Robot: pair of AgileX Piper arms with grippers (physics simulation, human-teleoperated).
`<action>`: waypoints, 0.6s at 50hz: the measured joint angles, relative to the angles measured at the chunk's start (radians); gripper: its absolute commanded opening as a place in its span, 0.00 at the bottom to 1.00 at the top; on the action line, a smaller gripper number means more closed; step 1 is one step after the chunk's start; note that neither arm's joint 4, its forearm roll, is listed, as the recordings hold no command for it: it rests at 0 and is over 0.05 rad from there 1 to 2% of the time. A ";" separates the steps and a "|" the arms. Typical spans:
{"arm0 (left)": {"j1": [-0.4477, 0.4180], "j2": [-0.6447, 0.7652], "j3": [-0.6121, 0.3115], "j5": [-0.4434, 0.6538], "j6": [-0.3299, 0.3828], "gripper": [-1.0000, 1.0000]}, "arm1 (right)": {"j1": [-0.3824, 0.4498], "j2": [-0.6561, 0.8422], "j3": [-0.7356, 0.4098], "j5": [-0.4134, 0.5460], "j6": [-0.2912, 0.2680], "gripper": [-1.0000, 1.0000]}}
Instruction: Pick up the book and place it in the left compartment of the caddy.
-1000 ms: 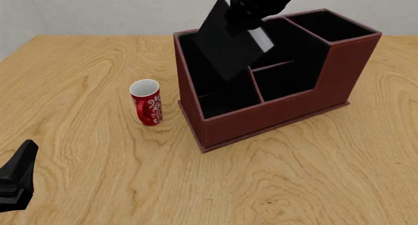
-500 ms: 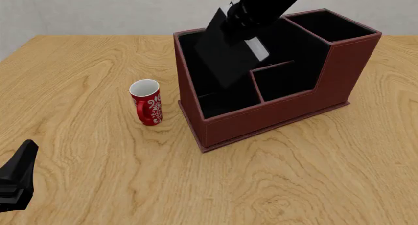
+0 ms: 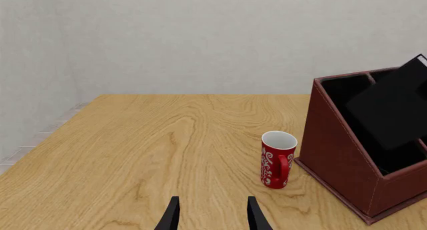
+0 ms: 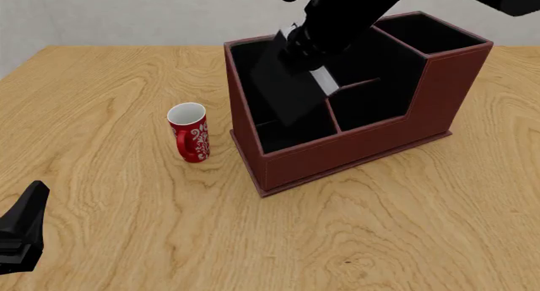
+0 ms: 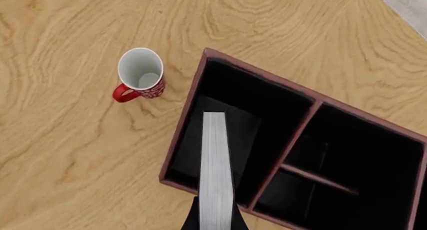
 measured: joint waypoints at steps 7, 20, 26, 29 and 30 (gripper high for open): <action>0.000 0.000 0.000 0.000 0.000 1.00 | 0.002 0.004 0.032 -0.032 0.009 0.00; 0.000 0.000 0.000 0.000 0.000 1.00 | 0.009 0.013 0.087 -0.083 0.023 0.00; 0.000 0.000 0.000 0.000 0.000 1.00 | 0.011 0.018 0.103 -0.102 0.028 0.00; 0.000 0.000 0.000 0.000 0.000 1.00 | 0.012 0.020 0.110 -0.110 0.029 0.00; 0.000 0.000 0.000 0.000 0.000 1.00 | 0.013 0.021 0.112 -0.112 0.029 0.00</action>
